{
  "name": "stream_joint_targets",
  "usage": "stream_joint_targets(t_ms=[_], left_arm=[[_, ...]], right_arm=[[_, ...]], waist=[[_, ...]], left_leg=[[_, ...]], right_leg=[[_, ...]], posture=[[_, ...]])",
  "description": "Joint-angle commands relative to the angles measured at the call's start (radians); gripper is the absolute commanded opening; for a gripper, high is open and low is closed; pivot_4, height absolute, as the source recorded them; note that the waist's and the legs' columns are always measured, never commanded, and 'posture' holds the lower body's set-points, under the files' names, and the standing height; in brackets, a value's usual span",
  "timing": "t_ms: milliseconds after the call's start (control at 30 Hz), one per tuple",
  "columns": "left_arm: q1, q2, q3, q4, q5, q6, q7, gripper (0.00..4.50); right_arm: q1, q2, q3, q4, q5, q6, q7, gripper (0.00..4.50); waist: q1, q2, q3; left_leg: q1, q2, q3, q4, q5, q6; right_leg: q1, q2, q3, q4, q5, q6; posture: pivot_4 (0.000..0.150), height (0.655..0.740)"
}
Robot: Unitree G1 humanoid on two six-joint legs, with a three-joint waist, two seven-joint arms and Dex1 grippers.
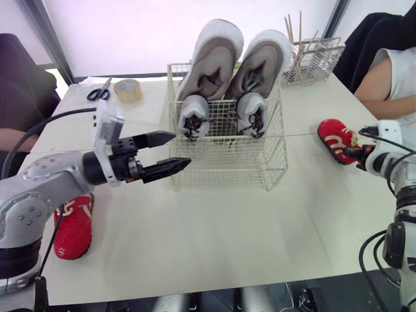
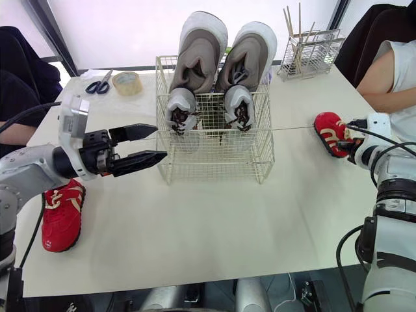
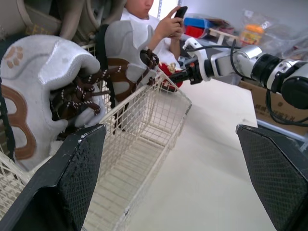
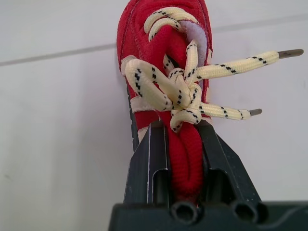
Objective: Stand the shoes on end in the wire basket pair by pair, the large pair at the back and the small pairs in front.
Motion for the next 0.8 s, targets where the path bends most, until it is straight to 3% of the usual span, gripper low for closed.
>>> stream_joint_targets(t_ms=[33,267,500,800], left_arm=[[-0.057,-0.009,0.027,0.03,-0.001,-0.025,0.008,4.5],[-0.236,-0.001,0.036,0.206,-0.014,-0.001,-0.032,4.5],[-0.43,0.041,-0.008,0.406,0.036,0.035,-0.175,4.5],[-0.522,0.063,-0.027,0.491,0.071,0.092,-0.297,4.5]], right_arm=[[-0.063,-0.079,-0.062,-0.222,0.019,-0.19,0.006,0.08],[-0.161,-0.108,-0.032,-0.546,0.056,-0.43,0.131,0.08],[-0.14,-0.052,0.143,-0.875,0.015,-0.589,0.265,0.08],[-0.076,-0.029,0.239,-0.94,-0.115,-0.837,0.296,0.08]], waist=[[0.001,0.005,0.003],[0.005,0.005,0.005],[-0.006,0.003,0.006],[-0.008,-0.002,0.009]], left_leg=[[0.0,0.0,0.0,0.0,0.0,0.0],[0.0,0.001,0.0,-0.001,0.001,-0.002],[0.0,0.001,0.0,0.001,0.001,-0.002],[0.0,-0.001,0.0,0.002,0.001,-0.002]], right_leg=[[0.0,0.0,0.0,0.0,0.001,0.002],[-0.002,0.003,0.0,0.002,0.001,0.002],[-0.001,0.003,0.0,0.003,0.001,0.003],[-0.001,0.003,0.0,0.004,0.001,0.003]], posture=[[0.15,0.74],[0.15,0.74],[0.15,0.74],[0.15,0.74]])
